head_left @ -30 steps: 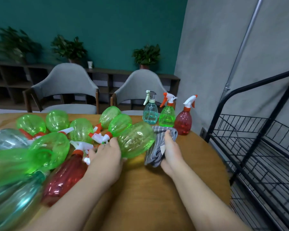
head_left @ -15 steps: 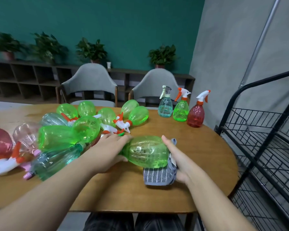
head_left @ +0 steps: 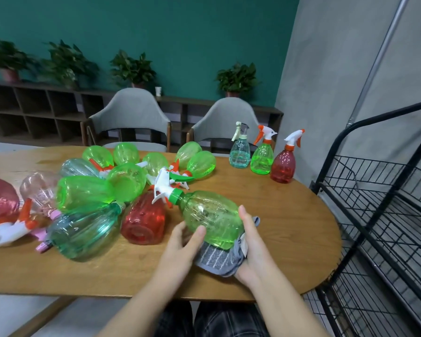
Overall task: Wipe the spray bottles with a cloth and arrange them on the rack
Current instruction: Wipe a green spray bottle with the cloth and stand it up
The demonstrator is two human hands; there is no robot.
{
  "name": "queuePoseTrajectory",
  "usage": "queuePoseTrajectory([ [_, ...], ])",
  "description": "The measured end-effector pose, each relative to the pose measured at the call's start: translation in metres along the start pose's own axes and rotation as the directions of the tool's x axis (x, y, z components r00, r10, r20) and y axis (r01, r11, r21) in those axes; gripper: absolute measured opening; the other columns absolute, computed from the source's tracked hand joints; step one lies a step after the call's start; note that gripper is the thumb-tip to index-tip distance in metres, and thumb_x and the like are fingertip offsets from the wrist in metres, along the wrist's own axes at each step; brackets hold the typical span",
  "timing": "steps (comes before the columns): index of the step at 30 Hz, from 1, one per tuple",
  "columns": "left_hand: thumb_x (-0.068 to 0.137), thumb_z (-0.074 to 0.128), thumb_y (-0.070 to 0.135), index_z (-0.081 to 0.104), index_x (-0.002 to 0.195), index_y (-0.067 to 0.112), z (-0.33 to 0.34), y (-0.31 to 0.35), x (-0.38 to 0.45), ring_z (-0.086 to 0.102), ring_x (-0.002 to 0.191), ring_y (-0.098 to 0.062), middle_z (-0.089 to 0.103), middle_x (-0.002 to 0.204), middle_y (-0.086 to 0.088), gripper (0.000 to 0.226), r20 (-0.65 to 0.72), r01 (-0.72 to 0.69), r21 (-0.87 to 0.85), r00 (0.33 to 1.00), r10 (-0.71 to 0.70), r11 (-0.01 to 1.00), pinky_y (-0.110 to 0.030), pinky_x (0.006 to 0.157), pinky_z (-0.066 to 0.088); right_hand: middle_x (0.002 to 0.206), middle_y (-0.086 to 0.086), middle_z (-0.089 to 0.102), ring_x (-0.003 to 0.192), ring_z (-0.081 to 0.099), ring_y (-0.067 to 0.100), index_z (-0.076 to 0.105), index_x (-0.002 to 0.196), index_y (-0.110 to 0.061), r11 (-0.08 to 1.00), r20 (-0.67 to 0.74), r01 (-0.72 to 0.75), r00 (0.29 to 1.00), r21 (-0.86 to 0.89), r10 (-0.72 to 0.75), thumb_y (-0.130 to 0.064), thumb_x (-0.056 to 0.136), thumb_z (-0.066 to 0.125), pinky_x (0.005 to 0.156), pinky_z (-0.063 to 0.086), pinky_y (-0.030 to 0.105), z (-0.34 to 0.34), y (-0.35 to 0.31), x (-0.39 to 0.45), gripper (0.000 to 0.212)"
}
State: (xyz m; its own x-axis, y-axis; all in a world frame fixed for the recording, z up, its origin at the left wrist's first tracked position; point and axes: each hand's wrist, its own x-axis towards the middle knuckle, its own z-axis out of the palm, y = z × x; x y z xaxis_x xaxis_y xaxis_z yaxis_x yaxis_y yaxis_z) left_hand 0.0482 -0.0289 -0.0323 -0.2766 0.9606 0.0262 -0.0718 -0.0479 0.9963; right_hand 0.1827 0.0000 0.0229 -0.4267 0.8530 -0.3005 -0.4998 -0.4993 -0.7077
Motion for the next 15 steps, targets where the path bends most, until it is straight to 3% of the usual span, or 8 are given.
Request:
queuePoseTrajectory([
  [2, 0.077, 0.072, 0.058, 0.057, 0.124, 0.016, 0.004, 0.006, -0.001, 0.066, 0.111, -0.016, 0.069, 0.121, -0.003, 0.066, 0.085, 0.004, -0.143, 0.996, 0.008, 0.990, -0.032, 0.097, 0.050, 0.106, 0.022, 0.070, 0.090, 0.071, 0.032, 0.078, 0.090, -0.004, 0.999, 0.046, -0.015, 0.999, 0.034, 0.013, -0.053, 0.083, 0.052, 0.069, 0.060, 0.042, 0.001, 0.002, -0.005, 0.056],
  [6, 0.077, 0.066, 0.051, 0.054, 0.130, 0.009, 0.003, 0.014, 0.000, 0.063, 0.117, -0.026, 0.068, 0.124, -0.010, 0.069, 0.114, 0.039, -0.339, 0.993, 0.000, 0.940, -0.045, 0.103, 0.046, 0.113, 0.019, 0.069, 0.101, 0.068, 0.029, 0.068, 0.113, -0.005, 0.998, 0.035, 0.013, 0.999, -0.059, -0.011, -0.057, 0.080, 0.048, 0.085, 0.055, 0.043, 0.004, 0.004, -0.011, 0.064],
  [8, 0.087, 0.061, 0.050, 0.054, 0.132, 0.007, 0.004, 0.017, 0.001, 0.062, 0.119, -0.029, 0.066, 0.125, -0.014, 0.062, 0.106, 0.059, -0.396, 0.994, -0.019, 0.916, -0.049, 0.107, 0.042, 0.111, 0.016, 0.070, 0.101, 0.069, 0.027, 0.064, 0.117, -0.008, 0.994, -0.001, 0.034, 0.999, -0.103, -0.034, -0.060, 0.084, 0.043, 0.088, 0.052, 0.042, 0.006, 0.005, -0.013, 0.065],
  [11, 0.089, 0.050, 0.050, 0.058, 0.130, 0.011, 0.010, 0.022, 0.001, 0.062, 0.118, -0.030, 0.068, 0.123, -0.014, 0.057, 0.109, 0.111, -0.460, 0.992, -0.068, 0.881, -0.050, 0.107, 0.042, 0.106, 0.018, 0.071, 0.092, 0.071, 0.030, 0.067, 0.111, -0.009, 1.000, -0.058, 0.021, 0.998, -0.022, -0.023, -0.060, 0.090, 0.042, 0.085, 0.051, 0.045, 0.005, 0.004, -0.016, 0.060],
  [15, 0.079, 0.048, 0.062, 0.053, 0.136, 0.020, 0.010, 0.020, 0.004, 0.061, 0.120, -0.026, 0.068, 0.125, -0.005, 0.071, 0.079, 0.123, -0.508, 0.992, -0.096, 0.852, -0.049, 0.105, 0.043, 0.092, 0.023, 0.071, 0.080, 0.069, 0.034, 0.066, 0.096, 0.003, 1.000, -0.193, 0.015, 0.981, 0.002, -0.015, -0.018, 0.095, 0.051, 0.084, 0.051, 0.048, -0.003, 0.001, -0.015, 0.026],
])
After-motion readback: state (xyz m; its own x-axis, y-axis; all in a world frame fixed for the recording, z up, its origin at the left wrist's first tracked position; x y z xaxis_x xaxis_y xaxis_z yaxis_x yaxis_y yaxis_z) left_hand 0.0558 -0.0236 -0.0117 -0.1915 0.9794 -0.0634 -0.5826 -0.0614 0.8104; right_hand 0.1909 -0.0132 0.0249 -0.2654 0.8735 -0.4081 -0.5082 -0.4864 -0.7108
